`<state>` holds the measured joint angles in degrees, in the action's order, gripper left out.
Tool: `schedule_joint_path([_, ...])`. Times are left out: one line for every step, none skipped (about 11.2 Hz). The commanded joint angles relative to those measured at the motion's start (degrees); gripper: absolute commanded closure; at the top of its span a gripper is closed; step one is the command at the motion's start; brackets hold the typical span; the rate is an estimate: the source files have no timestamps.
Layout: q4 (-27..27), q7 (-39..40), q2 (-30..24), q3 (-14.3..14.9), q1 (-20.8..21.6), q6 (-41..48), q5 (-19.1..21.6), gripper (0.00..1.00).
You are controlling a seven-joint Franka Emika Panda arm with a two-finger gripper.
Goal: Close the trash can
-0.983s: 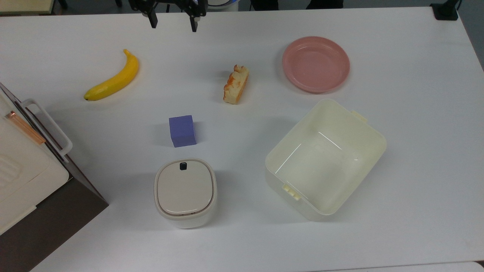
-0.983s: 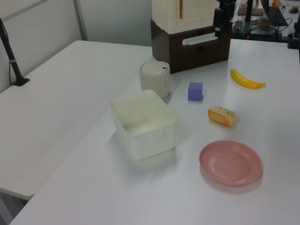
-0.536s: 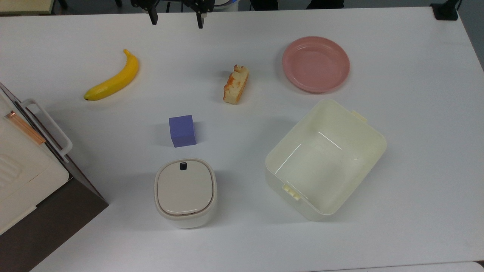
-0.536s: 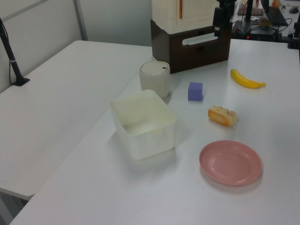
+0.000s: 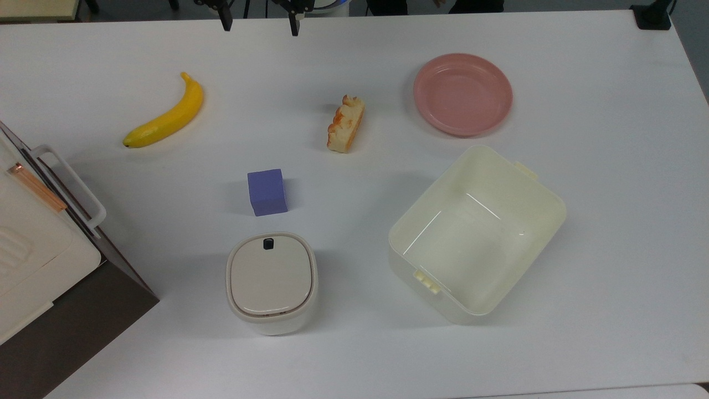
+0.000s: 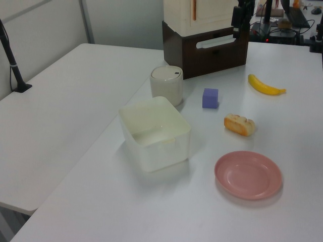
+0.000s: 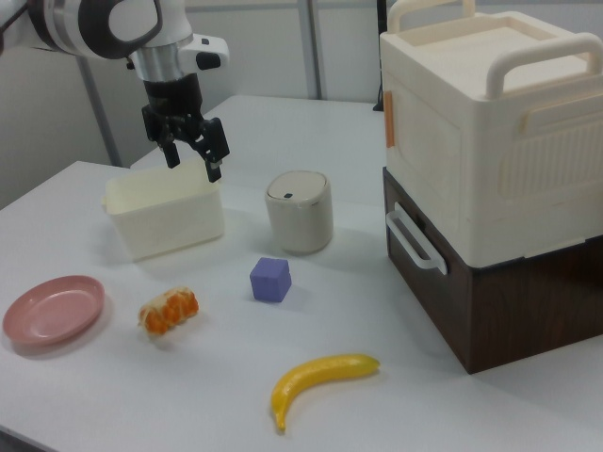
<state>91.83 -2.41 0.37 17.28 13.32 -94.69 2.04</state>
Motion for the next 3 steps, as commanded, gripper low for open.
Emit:
schedule_joint_path([2.04, 0.65, -2.04, 0.92, 1.44, 0.83, -0.55, 0.0])
schedule_joint_path([2.04, 0.65, -2.04, 0.92, 1.44, 0.83, -0.55, 0.0])
schedule_joint_path([2.04, 0.65, -2.04, 0.92, 1.44, 0.83, -0.55, 0.0])
